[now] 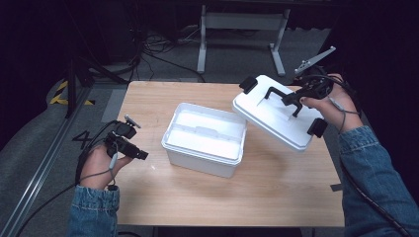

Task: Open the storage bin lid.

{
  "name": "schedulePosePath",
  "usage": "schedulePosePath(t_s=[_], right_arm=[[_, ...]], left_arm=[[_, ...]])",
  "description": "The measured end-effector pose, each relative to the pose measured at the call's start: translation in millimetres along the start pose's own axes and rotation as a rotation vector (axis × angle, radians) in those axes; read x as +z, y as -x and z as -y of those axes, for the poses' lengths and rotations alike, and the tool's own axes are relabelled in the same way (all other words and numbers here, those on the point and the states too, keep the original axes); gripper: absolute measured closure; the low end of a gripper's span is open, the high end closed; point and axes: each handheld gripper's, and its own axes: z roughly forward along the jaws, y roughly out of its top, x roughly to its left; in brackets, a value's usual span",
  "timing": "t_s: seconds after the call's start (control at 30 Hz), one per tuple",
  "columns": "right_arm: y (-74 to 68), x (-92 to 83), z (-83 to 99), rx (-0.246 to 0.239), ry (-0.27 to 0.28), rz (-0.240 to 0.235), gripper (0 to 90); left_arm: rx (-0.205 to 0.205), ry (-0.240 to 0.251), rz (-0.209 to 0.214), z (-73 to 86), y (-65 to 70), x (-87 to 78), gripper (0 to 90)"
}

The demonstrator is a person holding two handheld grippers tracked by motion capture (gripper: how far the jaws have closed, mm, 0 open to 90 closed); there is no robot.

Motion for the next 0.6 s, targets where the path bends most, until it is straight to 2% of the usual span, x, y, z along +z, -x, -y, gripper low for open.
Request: schedulePosePath(t_s=[0.37,0.43,0.6], right_arm=[[25.3,7.0,23.6,0.077,-0.03,0.04,84.4],[31.5,12.1,30.3,0.094,-0.043,0.057,84.4],[40.0,23.5,41.8,0.126,-0.069,0.064,84.4]], left_arm=[[-0.003,-0.008,0.0,-0.6,0.5,1.3,39.9],[-0.001,-0.009,-0.001,-0.9,1.1,2.2,39.9],[0.0,-0.016,-0.001,-1.1,1.2,2.3,40.0]])
